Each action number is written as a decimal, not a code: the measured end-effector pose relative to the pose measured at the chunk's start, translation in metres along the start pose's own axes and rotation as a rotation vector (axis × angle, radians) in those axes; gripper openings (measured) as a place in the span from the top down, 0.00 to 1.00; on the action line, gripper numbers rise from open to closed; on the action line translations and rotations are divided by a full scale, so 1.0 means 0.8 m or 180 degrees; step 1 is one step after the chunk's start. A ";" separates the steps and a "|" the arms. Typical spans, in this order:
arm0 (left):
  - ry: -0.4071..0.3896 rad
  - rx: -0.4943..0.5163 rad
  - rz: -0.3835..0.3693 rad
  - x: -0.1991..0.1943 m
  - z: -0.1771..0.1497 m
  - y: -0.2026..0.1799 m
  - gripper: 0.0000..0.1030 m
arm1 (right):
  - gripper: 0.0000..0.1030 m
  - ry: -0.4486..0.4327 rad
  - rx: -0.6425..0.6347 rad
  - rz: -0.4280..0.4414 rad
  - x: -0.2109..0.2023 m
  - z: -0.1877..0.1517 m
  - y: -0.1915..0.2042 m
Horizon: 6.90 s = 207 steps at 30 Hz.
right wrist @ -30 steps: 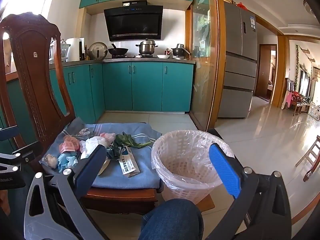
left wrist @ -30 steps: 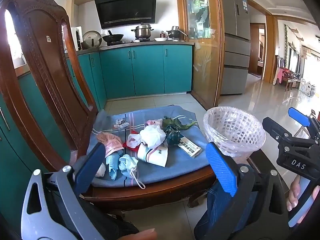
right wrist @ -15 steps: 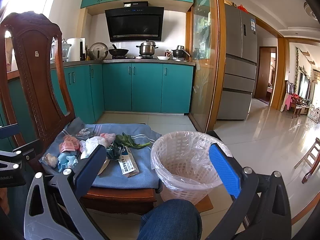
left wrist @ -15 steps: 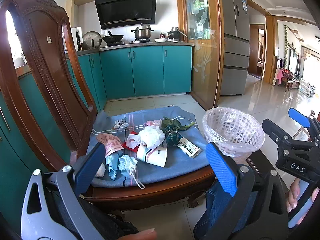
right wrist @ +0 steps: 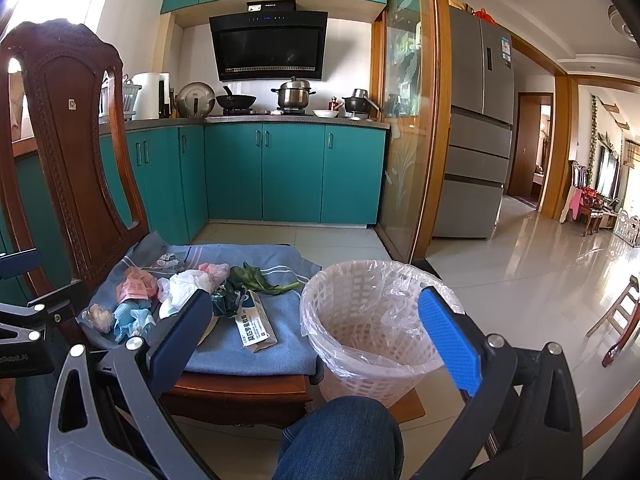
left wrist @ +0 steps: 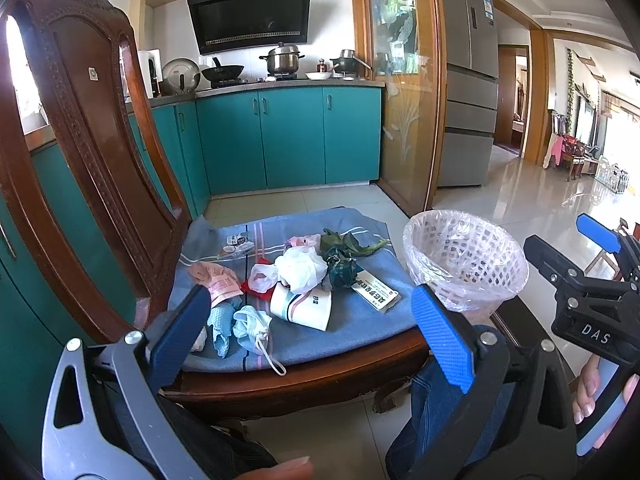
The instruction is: Collect trash
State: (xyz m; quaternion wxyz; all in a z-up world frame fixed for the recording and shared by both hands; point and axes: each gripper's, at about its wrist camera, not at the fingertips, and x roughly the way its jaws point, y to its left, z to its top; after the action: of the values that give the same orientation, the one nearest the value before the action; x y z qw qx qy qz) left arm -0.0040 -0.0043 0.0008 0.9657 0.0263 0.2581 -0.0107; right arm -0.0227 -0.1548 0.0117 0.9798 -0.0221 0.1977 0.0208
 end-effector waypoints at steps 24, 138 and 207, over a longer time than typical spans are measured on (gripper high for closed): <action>0.0083 -0.0013 -0.0012 0.010 -0.001 0.002 0.03 | 0.02 0.0056 -0.0052 0.0037 0.014 -0.003 0.002; 0.0807 -0.0158 0.0312 0.105 -0.055 0.041 0.03 | 0.02 0.0460 -0.0092 0.0304 0.080 -0.029 0.031; 0.1246 -0.0540 0.0410 0.158 -0.085 0.085 0.19 | 0.22 0.1694 -0.0844 0.1126 0.349 0.008 0.129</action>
State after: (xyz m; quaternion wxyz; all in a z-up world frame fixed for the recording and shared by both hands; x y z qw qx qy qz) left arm 0.0740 0.0667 -0.1180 0.8947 -0.0371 0.4383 0.0780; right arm 0.2318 -0.0426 -0.0945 0.8637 -0.1193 0.4426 0.2093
